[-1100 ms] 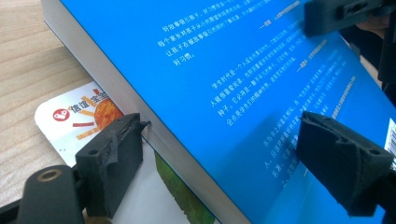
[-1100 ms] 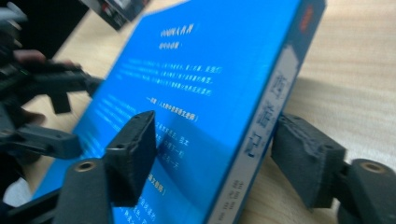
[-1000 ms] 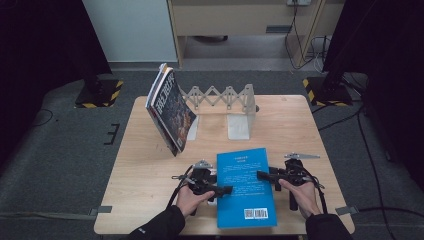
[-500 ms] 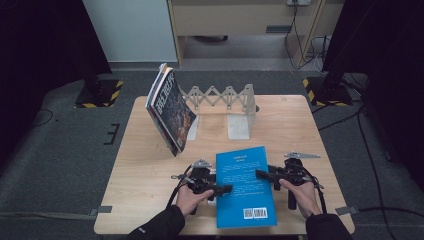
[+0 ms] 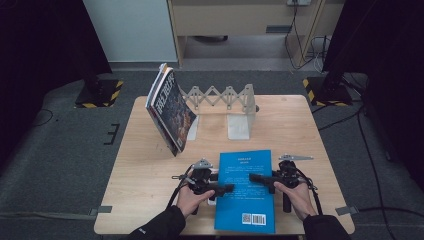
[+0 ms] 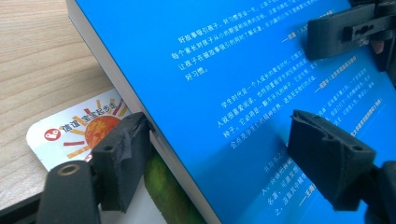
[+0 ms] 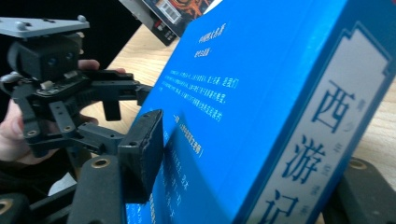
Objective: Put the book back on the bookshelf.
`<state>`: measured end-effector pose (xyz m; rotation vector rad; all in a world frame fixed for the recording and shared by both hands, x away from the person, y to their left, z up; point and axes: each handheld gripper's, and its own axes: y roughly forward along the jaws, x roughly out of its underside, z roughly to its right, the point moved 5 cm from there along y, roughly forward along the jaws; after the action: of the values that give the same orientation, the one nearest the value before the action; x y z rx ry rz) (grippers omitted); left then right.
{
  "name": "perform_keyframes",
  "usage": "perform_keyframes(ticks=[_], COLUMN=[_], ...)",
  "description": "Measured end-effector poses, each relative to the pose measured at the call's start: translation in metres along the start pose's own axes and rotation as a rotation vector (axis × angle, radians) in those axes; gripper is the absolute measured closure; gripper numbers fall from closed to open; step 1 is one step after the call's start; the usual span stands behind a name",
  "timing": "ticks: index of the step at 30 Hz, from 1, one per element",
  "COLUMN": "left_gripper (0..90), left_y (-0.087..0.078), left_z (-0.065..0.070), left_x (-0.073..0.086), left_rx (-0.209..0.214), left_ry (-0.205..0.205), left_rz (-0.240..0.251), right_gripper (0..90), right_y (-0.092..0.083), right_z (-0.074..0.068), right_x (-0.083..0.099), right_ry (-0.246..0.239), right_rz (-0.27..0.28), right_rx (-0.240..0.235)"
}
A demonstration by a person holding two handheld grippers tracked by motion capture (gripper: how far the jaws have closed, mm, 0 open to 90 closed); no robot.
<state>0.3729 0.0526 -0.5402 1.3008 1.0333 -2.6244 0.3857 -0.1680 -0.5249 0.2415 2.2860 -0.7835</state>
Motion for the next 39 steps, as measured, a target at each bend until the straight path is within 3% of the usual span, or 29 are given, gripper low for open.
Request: perform_keyframes(ticks=[2, 6, 10, 18, 23, 33, 39], left_gripper=[25.3, 26.0, 27.3, 35.5, 39.9, 48.9, 51.1], left_y=[0.001, 0.001, 0.000, -0.004, -0.006, -0.011, -0.013], left_z=[0.000, -0.001, -0.001, 0.000, 0.000, 0.001, 0.002], left_x=[0.001, 0.001, 0.001, -0.005, -0.010, -0.022, -0.023], left_rx=[-0.021, -0.022, -0.018, -0.028, -0.029, -0.031, -0.017], left_ry=[0.020, 0.015, 0.006, 0.015, 0.013, -0.006, -0.009], left_rz=[-0.013, -0.019, -0.020, 0.013, 0.019, 0.093, 0.107], right_gripper=[36.0, 38.0, 43.1, 55.2, 56.6, 58.1, 54.6], right_y=[0.002, 0.004, 0.003, -0.004, -0.008, -0.018, -0.017], right_z=[0.000, 0.000, -0.003, -0.003, -0.005, -0.012, -0.014], right_x=[0.001, 0.003, 0.001, -0.007, -0.013, -0.026, -0.025], right_ry=[-0.027, -0.047, -0.014, -0.010, -0.038, -0.123, -0.136], right_rz=[-0.018, -0.041, -0.014, 0.041, 0.064, 0.136, 0.158], right_rx=[0.025, 0.050, 0.026, 0.013, 0.010, -0.004, -0.012])
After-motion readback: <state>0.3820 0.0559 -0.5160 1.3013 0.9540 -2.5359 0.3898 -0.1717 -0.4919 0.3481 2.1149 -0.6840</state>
